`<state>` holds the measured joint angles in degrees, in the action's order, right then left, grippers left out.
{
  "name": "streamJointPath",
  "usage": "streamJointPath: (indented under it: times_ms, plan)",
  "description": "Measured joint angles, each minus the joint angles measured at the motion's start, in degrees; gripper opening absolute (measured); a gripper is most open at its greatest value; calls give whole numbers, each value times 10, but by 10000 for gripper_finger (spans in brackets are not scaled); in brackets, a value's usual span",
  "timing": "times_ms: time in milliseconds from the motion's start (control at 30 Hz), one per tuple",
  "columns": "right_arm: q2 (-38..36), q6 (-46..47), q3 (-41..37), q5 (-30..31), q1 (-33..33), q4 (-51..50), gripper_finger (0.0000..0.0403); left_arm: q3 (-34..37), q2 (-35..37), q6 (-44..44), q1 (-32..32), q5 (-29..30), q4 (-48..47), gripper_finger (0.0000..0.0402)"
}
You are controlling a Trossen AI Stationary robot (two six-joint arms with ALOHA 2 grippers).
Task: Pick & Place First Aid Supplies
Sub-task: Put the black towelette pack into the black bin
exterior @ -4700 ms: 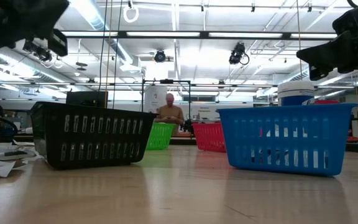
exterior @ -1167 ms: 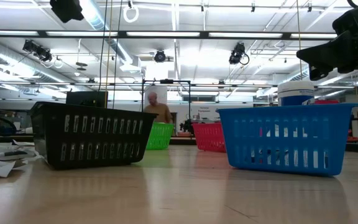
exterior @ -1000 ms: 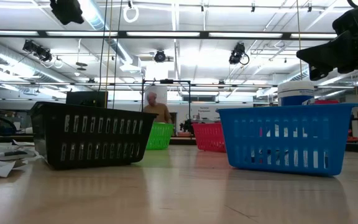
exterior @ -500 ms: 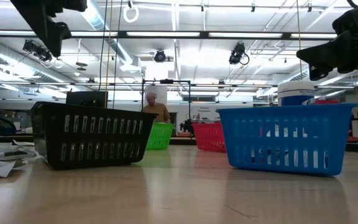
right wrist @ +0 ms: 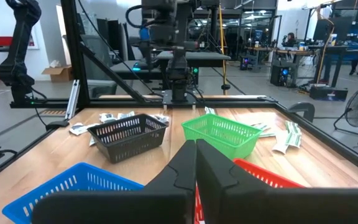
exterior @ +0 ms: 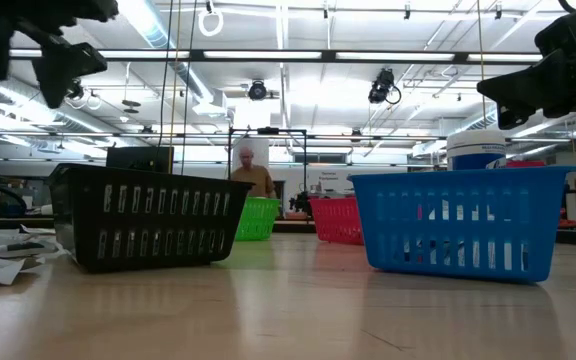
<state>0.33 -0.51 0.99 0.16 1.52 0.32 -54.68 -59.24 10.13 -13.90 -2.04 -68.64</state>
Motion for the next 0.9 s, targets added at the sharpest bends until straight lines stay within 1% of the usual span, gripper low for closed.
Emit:
streamJointPath:
  times_ms: [133,333,533,633,733,900]
  plan:
    - [0,0,0,0,0,0,13,8,0,-18,-51,-27,20,289]
    - [0,0,0,0,0,0,13,8,0,-35,-128,-27,43,289]
    - [0,0,0,0,0,0,13,8,0,-125,-206,-28,74,289]
    - [0,0,0,0,0,0,13,8,0,-154,-239,-28,88,289]
    - [0,0,0,0,0,0,13,8,-3,-158,-265,-23,91,289]
    - [0,0,0,0,0,0,13,8,-28,-159,-305,-22,91,289]
